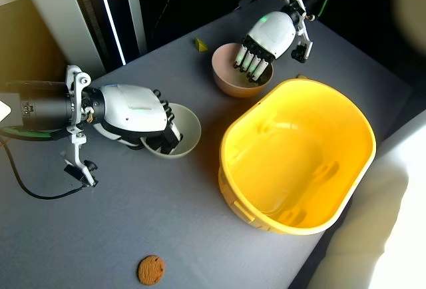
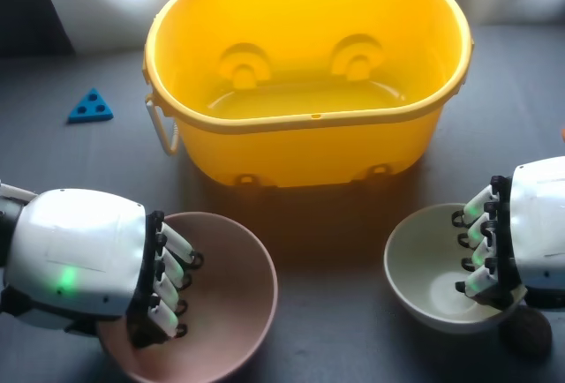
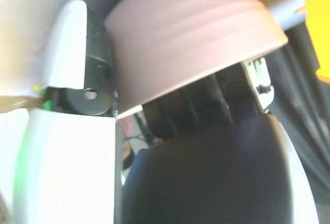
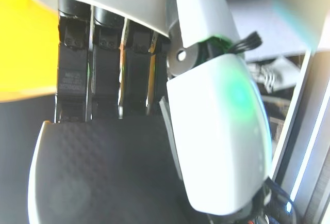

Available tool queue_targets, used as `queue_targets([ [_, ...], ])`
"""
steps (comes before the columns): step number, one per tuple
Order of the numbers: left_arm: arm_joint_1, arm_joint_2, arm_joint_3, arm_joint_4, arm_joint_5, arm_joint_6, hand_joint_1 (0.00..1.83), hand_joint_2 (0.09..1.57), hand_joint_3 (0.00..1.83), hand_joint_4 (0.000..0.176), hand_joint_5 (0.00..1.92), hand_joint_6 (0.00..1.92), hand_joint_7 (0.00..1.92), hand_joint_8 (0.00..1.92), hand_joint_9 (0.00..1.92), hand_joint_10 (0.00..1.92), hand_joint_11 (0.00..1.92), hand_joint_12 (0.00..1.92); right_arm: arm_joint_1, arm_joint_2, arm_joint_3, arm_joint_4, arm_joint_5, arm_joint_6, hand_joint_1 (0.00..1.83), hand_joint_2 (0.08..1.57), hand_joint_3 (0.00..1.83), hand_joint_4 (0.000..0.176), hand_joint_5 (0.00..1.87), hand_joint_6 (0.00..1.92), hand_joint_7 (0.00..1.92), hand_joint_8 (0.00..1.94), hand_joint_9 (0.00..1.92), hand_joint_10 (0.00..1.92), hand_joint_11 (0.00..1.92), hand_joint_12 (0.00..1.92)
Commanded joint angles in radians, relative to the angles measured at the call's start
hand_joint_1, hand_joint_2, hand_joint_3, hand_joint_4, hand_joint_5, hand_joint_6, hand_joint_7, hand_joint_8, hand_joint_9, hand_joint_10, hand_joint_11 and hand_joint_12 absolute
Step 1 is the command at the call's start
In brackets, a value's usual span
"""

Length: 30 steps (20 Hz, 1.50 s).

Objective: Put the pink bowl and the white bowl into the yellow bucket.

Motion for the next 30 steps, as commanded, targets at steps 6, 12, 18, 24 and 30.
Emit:
queue_targets([
  [6,-0.065,0.047,-0.012,-0.063,-0.139,-0.077,1.36,1.11,0.00,0.000,0.96,0.92,0.99,0.96,0.93,1.18,0.71,1.10,0.034,0.012,0.050,-0.004,0.175,0.050,1.38,1.08,0.00,0.000,0.94,1.01,1.11,0.73,1.00,1.03,0.81,0.92],
  [12,-0.122,0.081,-0.010,-0.107,-0.193,-0.157,1.37,1.11,0.00,0.000,0.94,1.00,1.03,0.89,0.91,1.16,0.70,1.05,0.073,0.036,0.057,-0.058,0.227,0.075,1.39,1.07,0.00,0.000,0.98,0.95,1.10,0.71,1.02,1.01,0.83,0.95],
  [18,-0.161,0.106,-0.012,-0.133,-0.227,-0.229,1.36,1.10,0.00,0.000,0.95,0.97,1.03,0.89,0.93,1.16,0.72,1.06,0.102,0.049,0.069,-0.077,0.258,0.113,1.39,1.07,0.00,0.000,0.99,0.95,1.12,0.68,1.01,1.01,0.84,0.93],
  [24,-0.205,0.133,-0.009,-0.179,-0.281,-0.294,1.36,1.11,0.00,0.000,0.96,0.94,1.01,0.94,0.91,1.18,0.68,1.13,0.174,0.065,0.099,-0.106,0.301,0.169,1.39,1.06,0.00,0.000,1.01,0.91,1.14,0.65,1.01,1.02,0.85,0.94],
  [30,-0.227,0.130,0.032,-0.247,-0.283,-0.327,1.38,1.10,0.00,0.000,0.95,0.95,1.03,0.93,0.90,1.16,0.69,1.00,0.206,0.071,0.128,-0.119,0.306,0.176,1.39,1.07,0.00,0.000,0.99,0.94,1.11,0.71,1.03,0.98,0.84,0.95],
])
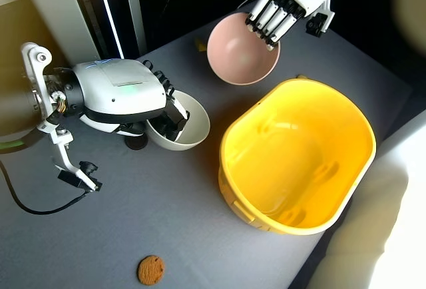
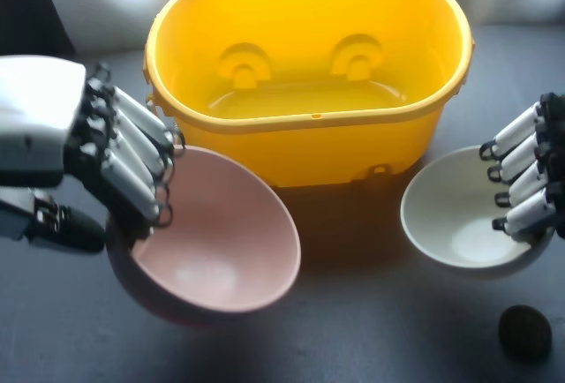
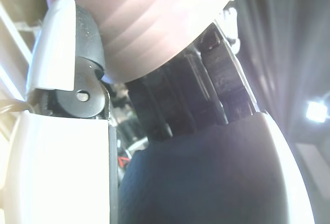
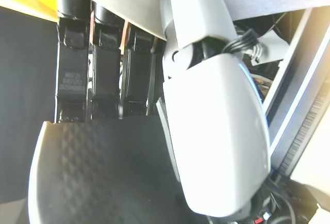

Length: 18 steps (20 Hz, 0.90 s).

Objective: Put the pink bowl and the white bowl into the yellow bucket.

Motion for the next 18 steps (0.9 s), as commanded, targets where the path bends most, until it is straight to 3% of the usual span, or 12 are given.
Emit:
queue_targets([
  [1,-0.017,0.002,0.009,-0.115,-0.069,-0.005,1.38,1.09,0.00,0.000,0.98,0.91,1.05,0.88,0.92,1.13,0.69,1.00,0.017,0.010,0.006,0.081,0.065,0.000,1.39,1.06,0.00,0.000,1.01,0.90,1.14,0.67,1.05,0.94,0.86,0.94],
  [5,-0.046,-0.007,0.034,-0.147,-0.069,-0.025,1.38,1.09,0.00,0.000,0.99,0.94,1.06,0.85,0.91,1.12,0.68,0.92,0.053,0.011,0.018,0.081,0.065,0.032,1.39,1.07,0.00,0.000,0.98,0.95,1.10,0.76,1.00,1.02,0.82,1.01],
  [6,-0.058,-0.008,0.039,-0.157,-0.069,-0.030,1.38,1.09,0.00,0.000,0.99,0.92,1.07,0.84,0.91,1.11,0.66,0.91,0.065,0.011,0.021,0.081,0.066,0.039,1.39,1.06,0.00,0.000,1.02,0.90,1.14,0.68,1.04,0.98,0.85,1.00],
  [7,-0.067,-0.008,0.044,-0.171,-0.070,-0.031,1.38,1.10,0.00,0.000,0.99,0.91,1.05,0.89,0.89,1.16,0.65,1.01,0.075,0.011,0.023,0.081,0.068,0.039,1.39,1.06,0.00,0.000,1.01,0.92,1.14,0.69,1.03,0.96,0.84,0.97],
  [9,-0.085,-0.009,0.054,-0.193,-0.070,-0.034,1.37,1.08,0.00,0.000,1.05,0.80,1.10,0.81,0.93,1.11,0.65,1.04,0.099,0.013,0.024,0.077,0.069,0.052,1.38,1.07,0.00,0.000,0.97,0.97,1.10,0.78,1.00,0.99,0.81,0.97],
  [11,-0.104,-0.011,0.062,-0.198,-0.070,-0.039,1.38,1.11,0.00,0.000,0.94,0.98,1.03,0.92,0.90,1.15,0.68,1.00,0.124,0.016,0.024,0.076,0.072,0.071,1.39,1.07,0.00,0.000,0.97,0.96,1.11,0.77,1.01,0.98,0.82,0.98],
  [13,-0.122,-0.014,0.073,-0.204,-0.070,-0.045,1.37,1.10,0.00,0.000,1.02,0.86,1.05,0.91,0.90,1.15,0.64,1.03,0.146,0.020,0.023,0.076,0.071,0.085,1.39,1.06,0.00,0.000,1.00,0.90,1.13,0.73,1.03,0.96,0.83,0.96],
  [15,-0.142,-0.019,0.087,-0.221,-0.070,-0.051,1.38,1.09,0.00,0.000,1.01,0.88,1.04,0.91,0.89,1.15,0.64,1.03,0.164,0.021,0.023,0.076,0.071,0.113,1.39,1.05,0.00,0.000,1.02,0.88,1.16,0.67,1.04,0.96,0.84,0.96],
  [17,-0.162,-0.028,0.102,-0.225,-0.070,-0.055,1.38,1.09,0.00,0.000,0.99,0.92,1.05,0.89,0.91,1.12,0.67,1.04,0.165,0.021,0.022,0.075,0.071,0.117,1.39,1.06,0.00,0.000,1.01,0.89,1.15,0.70,1.02,0.97,0.83,0.97],
  [18,-0.167,-0.032,0.107,-0.225,-0.070,-0.056,1.37,1.08,0.00,0.000,1.04,0.82,1.08,0.86,0.92,1.12,0.65,1.05,0.167,0.021,0.022,0.073,0.070,0.117,1.39,1.06,0.00,0.000,0.99,0.92,1.14,0.75,1.01,0.97,0.82,0.98],
])
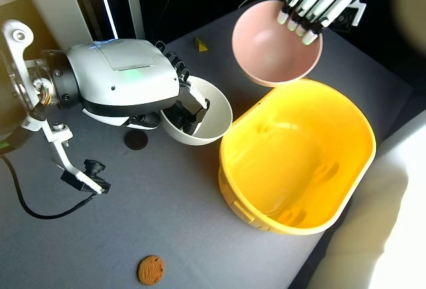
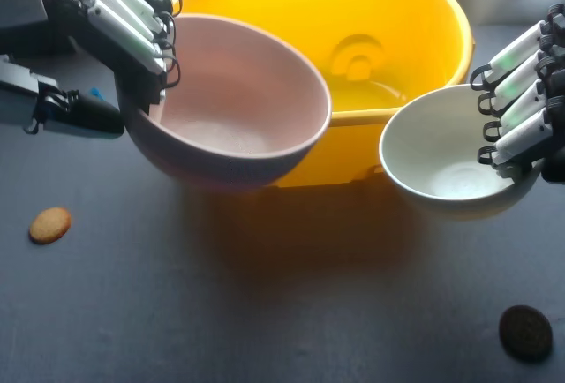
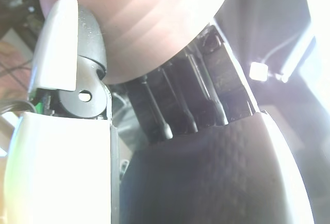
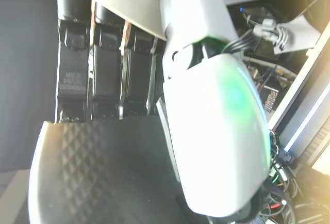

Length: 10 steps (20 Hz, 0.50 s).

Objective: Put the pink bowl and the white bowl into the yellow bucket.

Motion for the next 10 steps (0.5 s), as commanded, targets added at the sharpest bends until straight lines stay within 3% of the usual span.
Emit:
queue_targets([
  [1,-0.017,0.007,0.009,-0.109,-0.060,-0.002,1.36,1.10,0.00,0.000,1.02,0.85,1.03,0.93,0.88,1.18,0.61,1.09,0.016,0.014,0.002,0.077,0.053,0.000,1.39,1.06,0.00,0.000,1.00,0.90,1.15,0.73,1.02,0.95,0.83,0.97],
  [3,-0.027,-0.001,0.025,-0.116,-0.060,-0.004,1.38,1.09,0.00,0.000,1.02,0.87,1.04,0.91,0.90,1.14,0.64,1.02,0.018,0.015,0.003,0.074,0.050,-0.009,1.39,1.04,0.00,0.000,1.03,0.86,1.20,0.61,1.07,0.88,0.87,0.93],
  [5,-0.040,-0.016,0.051,-0.121,-0.060,-0.006,1.37,1.12,0.00,0.000,0.95,1.00,0.99,0.96,0.86,1.19,0.61,0.99,0.021,0.015,0.005,0.074,0.043,-0.040,1.39,1.05,0.00,0.000,1.01,0.90,1.18,0.66,1.07,0.90,0.87,0.93],
  [10,-0.070,-0.060,0.117,-0.127,-0.056,-0.009,1.38,1.09,0.00,0.000,1.02,0.87,1.04,0.90,0.89,1.15,0.66,0.93,0.036,0.015,0.009,0.074,0.020,-0.133,1.39,1.07,0.00,0.000,0.97,0.96,1.10,0.77,1.01,1.00,0.81,1.01],
])
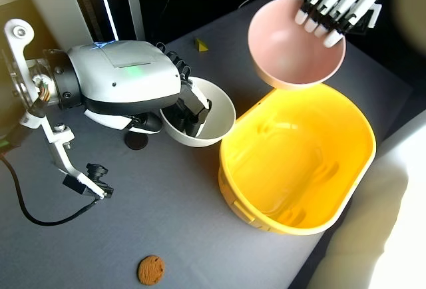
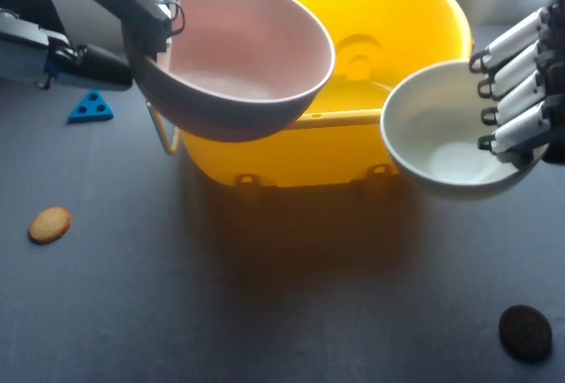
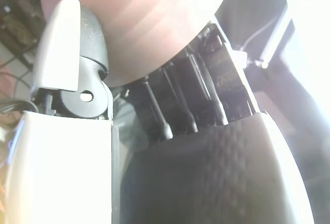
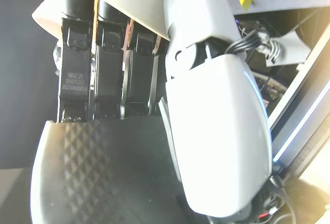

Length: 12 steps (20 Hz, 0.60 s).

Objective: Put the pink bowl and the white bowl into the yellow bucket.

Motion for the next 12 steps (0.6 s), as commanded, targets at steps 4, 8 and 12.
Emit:
queue_targets([
  [4,-0.042,-0.027,0.048,-0.117,-0.053,-0.002,1.37,1.10,0.00,0.000,1.02,0.86,1.02,0.93,0.89,1.16,0.69,0.94,0.018,0.014,0.009,0.088,0.033,-0.049,1.39,1.07,0.00,0.000,0.96,0.99,1.10,0.75,1.03,0.98,0.82,0.99],
  [8,-0.059,-0.080,0.107,-0.115,-0.042,0.004,1.37,1.11,0.00,0.000,0.99,0.94,1.02,0.92,0.87,1.17,0.62,1.01,0.020,0.013,0.011,0.103,0.020,-0.121,1.39,1.07,0.00,0.000,0.96,0.97,1.10,0.76,1.03,1.00,0.84,1.03],
  [12,-0.061,-0.135,0.182,-0.106,-0.034,0.012,1.37,1.11,0.00,0.000,0.97,0.99,1.00,0.97,0.85,1.17,0.66,0.85,0.019,0.011,0.018,0.117,0.004,-0.175,1.38,1.07,0.00,0.000,0.96,0.96,1.09,0.78,1.03,1.00,0.85,1.02],
])
